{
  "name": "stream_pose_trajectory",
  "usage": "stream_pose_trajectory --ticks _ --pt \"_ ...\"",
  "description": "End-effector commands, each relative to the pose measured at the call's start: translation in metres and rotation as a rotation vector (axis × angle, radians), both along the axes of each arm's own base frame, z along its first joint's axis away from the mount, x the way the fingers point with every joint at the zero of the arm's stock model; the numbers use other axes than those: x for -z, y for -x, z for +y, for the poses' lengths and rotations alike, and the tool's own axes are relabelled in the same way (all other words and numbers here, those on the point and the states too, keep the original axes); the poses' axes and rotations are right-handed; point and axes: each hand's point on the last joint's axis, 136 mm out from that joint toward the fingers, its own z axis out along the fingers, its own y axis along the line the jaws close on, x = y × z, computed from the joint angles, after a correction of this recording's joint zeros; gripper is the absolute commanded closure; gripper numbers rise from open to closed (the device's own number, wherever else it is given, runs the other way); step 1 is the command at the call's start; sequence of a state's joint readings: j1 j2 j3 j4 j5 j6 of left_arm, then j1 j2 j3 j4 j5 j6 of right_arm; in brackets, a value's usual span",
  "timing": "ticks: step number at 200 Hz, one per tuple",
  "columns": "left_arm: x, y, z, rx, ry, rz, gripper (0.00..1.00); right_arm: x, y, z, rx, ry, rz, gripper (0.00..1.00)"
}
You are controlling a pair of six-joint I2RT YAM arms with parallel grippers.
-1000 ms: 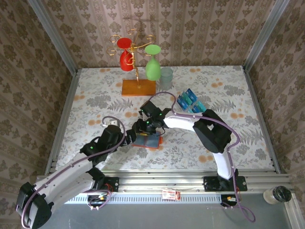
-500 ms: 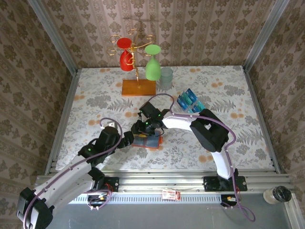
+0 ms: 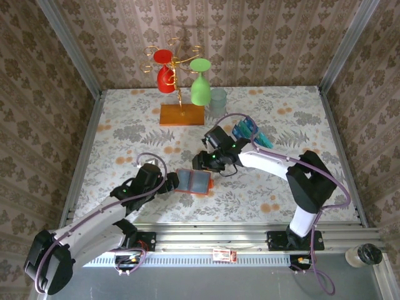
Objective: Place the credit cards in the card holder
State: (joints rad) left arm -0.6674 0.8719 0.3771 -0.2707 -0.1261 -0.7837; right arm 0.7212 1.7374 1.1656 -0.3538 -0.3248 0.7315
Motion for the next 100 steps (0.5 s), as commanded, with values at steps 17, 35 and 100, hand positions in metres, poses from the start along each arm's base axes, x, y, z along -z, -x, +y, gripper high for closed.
stream_pose_trajectory --ticks 17,35,100 --pt "-0.013 -0.009 -0.016 0.006 0.046 -0.011 0.00 0.036 0.019 -0.057 -0.013 0.281 -0.012 0.53" --pt "-0.016 -0.012 -0.020 0.002 0.054 -0.005 0.00 0.044 0.020 -0.060 -0.019 0.307 -0.010 0.54" --pt "-0.034 -0.021 -0.035 -0.018 0.102 0.041 0.00 0.065 0.023 -0.058 -0.036 0.333 0.027 0.68"
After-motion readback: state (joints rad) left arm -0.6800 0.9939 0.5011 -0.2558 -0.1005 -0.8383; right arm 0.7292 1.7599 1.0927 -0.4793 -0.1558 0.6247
